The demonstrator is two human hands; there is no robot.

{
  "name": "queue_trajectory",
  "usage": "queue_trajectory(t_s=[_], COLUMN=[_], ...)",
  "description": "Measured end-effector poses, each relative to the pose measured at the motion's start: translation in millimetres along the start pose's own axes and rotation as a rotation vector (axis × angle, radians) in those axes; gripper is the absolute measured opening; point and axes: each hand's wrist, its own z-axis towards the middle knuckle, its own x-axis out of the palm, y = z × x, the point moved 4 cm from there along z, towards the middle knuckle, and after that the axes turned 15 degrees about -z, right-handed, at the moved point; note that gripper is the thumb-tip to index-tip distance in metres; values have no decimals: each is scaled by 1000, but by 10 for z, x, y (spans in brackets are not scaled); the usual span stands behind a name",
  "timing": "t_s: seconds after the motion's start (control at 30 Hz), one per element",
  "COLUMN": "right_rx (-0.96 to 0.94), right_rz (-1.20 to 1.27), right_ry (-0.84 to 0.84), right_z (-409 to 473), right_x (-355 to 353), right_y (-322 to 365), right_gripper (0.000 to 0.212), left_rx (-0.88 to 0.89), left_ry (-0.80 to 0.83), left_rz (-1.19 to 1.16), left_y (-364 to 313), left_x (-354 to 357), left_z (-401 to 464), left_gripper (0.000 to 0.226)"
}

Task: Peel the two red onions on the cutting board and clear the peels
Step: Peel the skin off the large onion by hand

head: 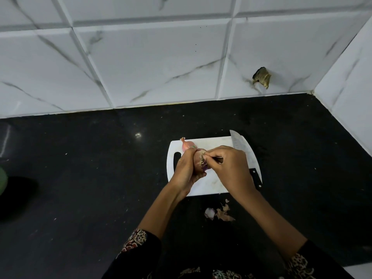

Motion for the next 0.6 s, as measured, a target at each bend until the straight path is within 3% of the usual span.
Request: queue_trajectory(t_s=[0.6], right_rx=[14], right_rz=[-14], right_ry=[112], right_z=[10], right_x=[-19], right_y=[-21], right_gripper=[11], left_rx=[2], left_ry=[9], left_rz=[118], left_y=[-5], left_x=[-36], left_z=[17], left_gripper=[31])
